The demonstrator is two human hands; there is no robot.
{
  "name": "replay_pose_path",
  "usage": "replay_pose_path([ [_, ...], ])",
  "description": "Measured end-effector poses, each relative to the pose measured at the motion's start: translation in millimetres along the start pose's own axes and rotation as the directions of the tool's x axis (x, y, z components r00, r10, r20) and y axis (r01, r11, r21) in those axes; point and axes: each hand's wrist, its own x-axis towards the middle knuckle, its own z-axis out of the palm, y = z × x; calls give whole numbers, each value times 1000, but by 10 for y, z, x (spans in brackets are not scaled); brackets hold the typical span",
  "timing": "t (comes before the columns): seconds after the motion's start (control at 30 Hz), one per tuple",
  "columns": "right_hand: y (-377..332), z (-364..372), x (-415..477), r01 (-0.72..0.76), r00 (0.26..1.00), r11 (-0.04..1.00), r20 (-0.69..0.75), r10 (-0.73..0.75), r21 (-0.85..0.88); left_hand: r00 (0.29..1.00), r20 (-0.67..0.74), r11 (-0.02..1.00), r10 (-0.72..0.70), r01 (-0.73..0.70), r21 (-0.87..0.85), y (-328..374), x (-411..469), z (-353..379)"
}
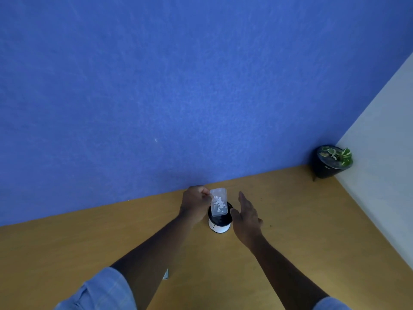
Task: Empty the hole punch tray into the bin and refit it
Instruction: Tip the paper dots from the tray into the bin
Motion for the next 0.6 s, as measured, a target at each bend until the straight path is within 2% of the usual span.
replay_pose_path([
  [0.2, 98, 33, 96, 53, 995, 990, 89, -41, -130, 994, 11, 987, 111, -111, 119, -93, -12, 76],
  [0.6, 129, 61, 46, 37, 997, 996, 72, -31, -76, 979, 1, 971, 204, -203, 126, -197, -56, 142],
])
